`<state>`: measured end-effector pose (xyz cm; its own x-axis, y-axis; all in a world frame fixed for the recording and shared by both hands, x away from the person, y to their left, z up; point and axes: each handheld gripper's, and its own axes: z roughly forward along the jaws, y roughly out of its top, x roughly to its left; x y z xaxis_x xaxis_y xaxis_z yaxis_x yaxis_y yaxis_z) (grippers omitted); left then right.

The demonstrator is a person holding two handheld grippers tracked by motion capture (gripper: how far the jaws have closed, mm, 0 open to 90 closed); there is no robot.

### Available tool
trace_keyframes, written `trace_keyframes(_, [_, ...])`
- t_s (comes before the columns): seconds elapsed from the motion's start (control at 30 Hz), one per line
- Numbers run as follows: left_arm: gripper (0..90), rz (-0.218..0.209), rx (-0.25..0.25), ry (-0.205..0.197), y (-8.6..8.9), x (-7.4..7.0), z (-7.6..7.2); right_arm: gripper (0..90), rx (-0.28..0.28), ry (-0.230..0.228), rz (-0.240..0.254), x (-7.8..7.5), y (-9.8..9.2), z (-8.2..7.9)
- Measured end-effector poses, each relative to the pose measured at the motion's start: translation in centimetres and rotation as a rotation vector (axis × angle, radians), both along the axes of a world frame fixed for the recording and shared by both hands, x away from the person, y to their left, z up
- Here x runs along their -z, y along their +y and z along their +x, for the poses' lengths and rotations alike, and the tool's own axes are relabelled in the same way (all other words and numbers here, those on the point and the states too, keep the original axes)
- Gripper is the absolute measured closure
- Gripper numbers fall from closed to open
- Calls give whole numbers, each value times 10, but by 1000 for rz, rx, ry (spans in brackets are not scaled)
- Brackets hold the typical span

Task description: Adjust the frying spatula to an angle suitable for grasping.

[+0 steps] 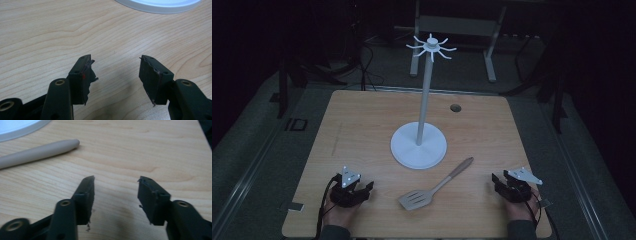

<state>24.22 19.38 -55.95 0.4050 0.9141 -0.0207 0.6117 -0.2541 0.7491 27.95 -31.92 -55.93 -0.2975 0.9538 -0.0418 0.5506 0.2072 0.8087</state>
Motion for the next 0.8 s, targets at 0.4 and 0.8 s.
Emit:
trace_keyframes(0.4, [441, -1, -1, -1, 0, -1, -2, 687, 10, -41, 22, -5, -4, -4])
trace_keyframes(0.8, [454, -24, 8, -13, -2, -8, -4, 841, 21, -75, 22, -9, -4, -8])
